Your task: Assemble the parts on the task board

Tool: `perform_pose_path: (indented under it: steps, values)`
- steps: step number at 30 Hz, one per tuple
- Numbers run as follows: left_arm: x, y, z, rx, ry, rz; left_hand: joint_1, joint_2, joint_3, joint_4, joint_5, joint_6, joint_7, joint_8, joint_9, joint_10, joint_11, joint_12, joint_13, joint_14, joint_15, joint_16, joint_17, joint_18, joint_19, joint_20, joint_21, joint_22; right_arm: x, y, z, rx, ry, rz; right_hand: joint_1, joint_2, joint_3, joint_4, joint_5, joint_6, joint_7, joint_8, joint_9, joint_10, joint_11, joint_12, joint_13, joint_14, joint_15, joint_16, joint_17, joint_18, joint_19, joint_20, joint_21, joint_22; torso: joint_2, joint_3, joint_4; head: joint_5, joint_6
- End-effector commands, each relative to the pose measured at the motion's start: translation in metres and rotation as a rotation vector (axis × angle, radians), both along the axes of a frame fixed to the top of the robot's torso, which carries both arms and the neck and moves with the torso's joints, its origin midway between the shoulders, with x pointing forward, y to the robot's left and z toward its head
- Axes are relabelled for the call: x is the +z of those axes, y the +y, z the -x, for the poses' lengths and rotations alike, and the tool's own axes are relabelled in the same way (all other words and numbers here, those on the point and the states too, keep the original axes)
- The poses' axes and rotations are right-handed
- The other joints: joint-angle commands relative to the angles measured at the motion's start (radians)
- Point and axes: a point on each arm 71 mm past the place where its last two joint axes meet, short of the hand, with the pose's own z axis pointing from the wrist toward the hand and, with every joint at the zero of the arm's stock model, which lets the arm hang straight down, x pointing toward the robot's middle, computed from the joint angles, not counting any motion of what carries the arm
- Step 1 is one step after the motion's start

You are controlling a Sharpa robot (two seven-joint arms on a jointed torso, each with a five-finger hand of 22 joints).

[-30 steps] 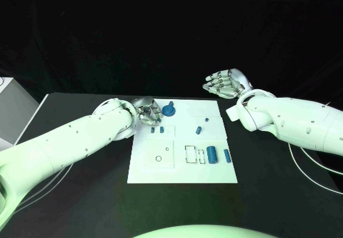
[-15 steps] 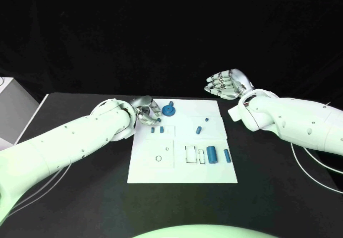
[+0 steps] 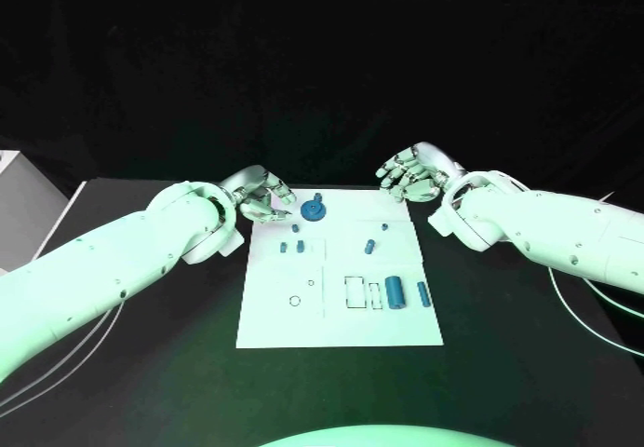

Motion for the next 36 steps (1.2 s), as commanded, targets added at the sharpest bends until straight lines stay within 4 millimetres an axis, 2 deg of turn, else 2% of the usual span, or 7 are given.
perform_pose_path:
  steps: [1,6,10,16,21,31,36]
  values:
    - [0.009,0.010,0.003,0.026,0.078,0.270,-0.009,0.013,-0.035,0.023,0.003,0.008,0.014,0.003,-0.001,-0.020,-0.001,0.022,0.002,-0.019,0.000,-0.004,-0.033,0.016,-0.008,0.000,-0.016,-0.011,-0.009,0.007,0.004,0.080,0.026,0.268,-0.030,-0.010,0.030,-0.019,-0.010,0.020,-0.008,-0.015,-0.005,0.041,-0.015,-0.034,0.004,0.033,-0.010,0.089,0.079,-0.005,0.014,-0.015,0.081,0.058,-0.001,0.0007,0.0012,-0.007,0.003]
    - [0.016,0.038,0.008,0.081,0.165,0.504,0.013,0.027,-0.091,0.070,0.003,0.011,0.029,0.006,-0.008,-0.022,-0.006,0.088,0.007,-0.092,-0.003,-0.062,-0.098,0.016,-0.034,-0.002,-0.084,-0.054,-0.017,0.006,0.007,0.088,0.022,0.462,-0.075,-0.030,0.071,-0.022,-0.042,0.032,-0.017,-0.026,-0.003,0.072,-0.022,-0.067,0.014,0.047,-0.016,0.238,0.190,-0.002,0.028,-0.015,0.165,0.123,-0.002,-0.0018,0.0010,-0.012,0.006]
    - [0.013,0.056,0.016,0.114,0.240,0.630,0.015,0.024,-0.078,0.100,0.004,0.014,0.029,0.007,-0.012,0.040,-0.014,0.141,0.013,-0.115,-0.010,-0.104,-0.130,0.016,-0.039,-0.008,-0.126,-0.082,-0.022,0.007,0.011,0.086,0.014,0.574,-0.108,-0.052,0.098,-0.014,-0.064,0.035,-0.021,-0.030,0.005,0.066,-0.022,-0.088,0.020,0.067,-0.016,0.552,0.427,-0.034,0.086,-0.012,0.410,0.393,-0.002,-0.0026,0.0020,-0.016,0.008]
    - [0.006,0.069,0.029,0.137,0.292,0.705,0.025,0.014,-0.057,0.120,0.004,0.023,0.025,0.012,-0.014,0.082,-0.022,0.163,0.004,-0.132,-0.016,-0.165,-0.166,0.015,-0.042,-0.015,-0.181,-0.117,-0.026,0.008,0.015,0.071,-0.005,0.657,-0.134,-0.065,0.104,-0.010,-0.076,0.028,-0.024,-0.034,0.018,0.029,-0.018,-0.090,0.020,0.075,-0.011,0.787,0.599,-0.064,0.118,-0.008,0.613,0.626,-0.002,-0.0031,0.0032,-0.025,0.012]
    - [0.002,0.076,0.039,0.145,0.308,0.737,0.029,0.012,-0.053,0.124,0.003,0.025,0.024,0.013,-0.014,0.085,-0.022,0.163,0.000,-0.137,-0.017,-0.186,-0.177,0.015,-0.044,-0.016,-0.198,-0.128,-0.029,0.007,0.017,0.047,-0.025,0.683,-0.142,-0.066,0.093,-0.013,-0.078,0.019,-0.020,-0.039,0.023,-0.010,-0.010,-0.090,0.014,0.077,-0.005,0.873,0.659,-0.074,0.125,-0.003,0.685,0.709,0.000,-0.0025,0.0017,-0.031,0.017]
    - [0.000,0.087,0.045,0.174,0.303,0.778,0.031,0.012,-0.051,0.126,0.003,0.026,0.025,0.014,-0.015,0.085,-0.022,0.163,-0.003,-0.139,-0.016,-0.197,-0.183,0.015,-0.044,-0.016,-0.206,-0.134,-0.034,0.013,0.017,0.039,-0.041,0.689,-0.142,-0.062,0.091,-0.013,-0.074,0.019,-0.018,-0.039,0.027,-0.020,-0.008,-0.088,0.013,0.077,-0.002,0.915,0.684,-0.078,0.128,0.001,0.724,0.754,0.002,0.0001,-0.0010,-0.031,0.019]
    - [0.000,0.088,0.046,0.178,0.303,0.781,0.031,0.013,-0.051,0.126,0.003,0.026,0.025,0.014,-0.015,0.085,-0.021,0.162,-0.003,-0.139,-0.016,-0.198,-0.184,0.015,-0.044,-0.016,-0.207,-0.134,-0.040,0.019,0.018,0.056,-0.027,0.679,-0.140,-0.056,0.098,-0.011,-0.070,0.025,-0.017,-0.036,0.030,-0.018,-0.008,-0.086,0.014,0.077,-0.002,0.929,0.692,-0.080,0.129,0.002,0.740,0.772,0.002,-0.0005,0.0010,-0.031,0.016]
